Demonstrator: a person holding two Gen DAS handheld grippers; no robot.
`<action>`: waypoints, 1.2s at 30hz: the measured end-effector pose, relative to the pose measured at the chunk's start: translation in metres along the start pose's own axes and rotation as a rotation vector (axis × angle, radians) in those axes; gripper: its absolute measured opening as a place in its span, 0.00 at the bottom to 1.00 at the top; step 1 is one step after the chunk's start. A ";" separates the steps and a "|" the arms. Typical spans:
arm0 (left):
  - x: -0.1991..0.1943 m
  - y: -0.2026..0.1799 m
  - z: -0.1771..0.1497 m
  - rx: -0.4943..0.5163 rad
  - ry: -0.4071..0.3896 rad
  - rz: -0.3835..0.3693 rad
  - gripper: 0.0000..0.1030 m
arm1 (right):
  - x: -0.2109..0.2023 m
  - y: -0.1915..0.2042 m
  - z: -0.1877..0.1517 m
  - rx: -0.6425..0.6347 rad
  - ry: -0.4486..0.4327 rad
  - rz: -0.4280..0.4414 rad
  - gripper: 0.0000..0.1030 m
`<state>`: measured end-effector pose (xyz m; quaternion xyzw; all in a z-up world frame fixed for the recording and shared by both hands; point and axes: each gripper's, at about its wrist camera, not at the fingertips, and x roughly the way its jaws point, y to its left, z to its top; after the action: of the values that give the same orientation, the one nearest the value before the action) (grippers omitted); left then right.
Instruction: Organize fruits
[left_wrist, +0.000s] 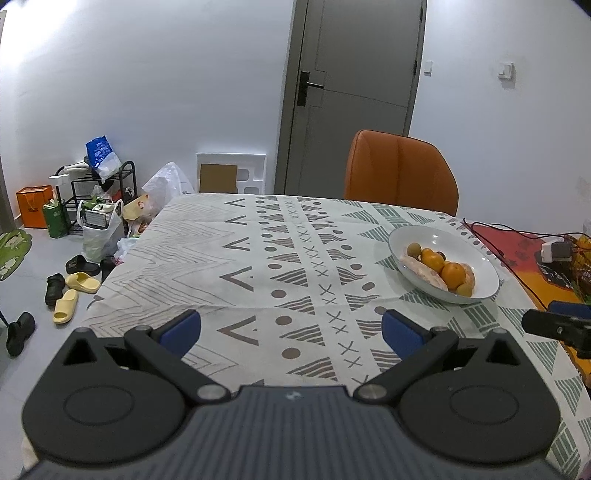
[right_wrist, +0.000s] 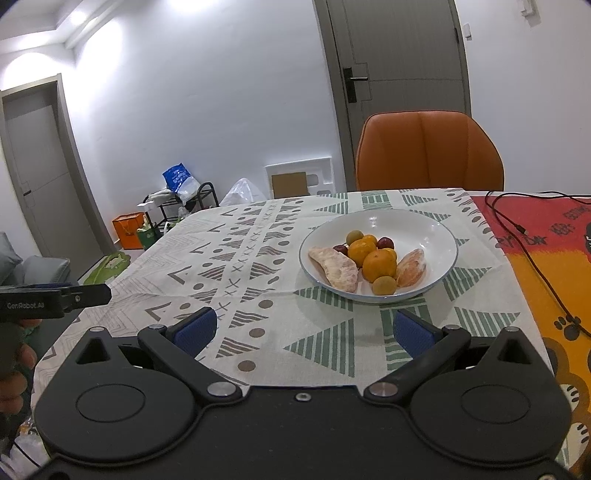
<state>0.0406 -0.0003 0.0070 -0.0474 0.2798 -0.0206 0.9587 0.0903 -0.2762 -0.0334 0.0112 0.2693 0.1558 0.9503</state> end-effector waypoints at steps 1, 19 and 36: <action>0.000 0.000 0.000 0.002 0.001 -0.001 1.00 | 0.000 0.000 0.000 0.000 0.001 0.001 1.00; 0.001 -0.005 0.001 0.014 0.006 0.000 1.00 | -0.001 -0.002 -0.001 0.001 -0.009 0.005 1.00; 0.002 -0.009 0.001 0.029 0.013 0.003 1.00 | -0.001 -0.009 -0.004 0.015 -0.008 0.008 1.00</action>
<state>0.0427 -0.0092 0.0075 -0.0331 0.2859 -0.0235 0.9574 0.0902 -0.2849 -0.0375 0.0200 0.2665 0.1574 0.9507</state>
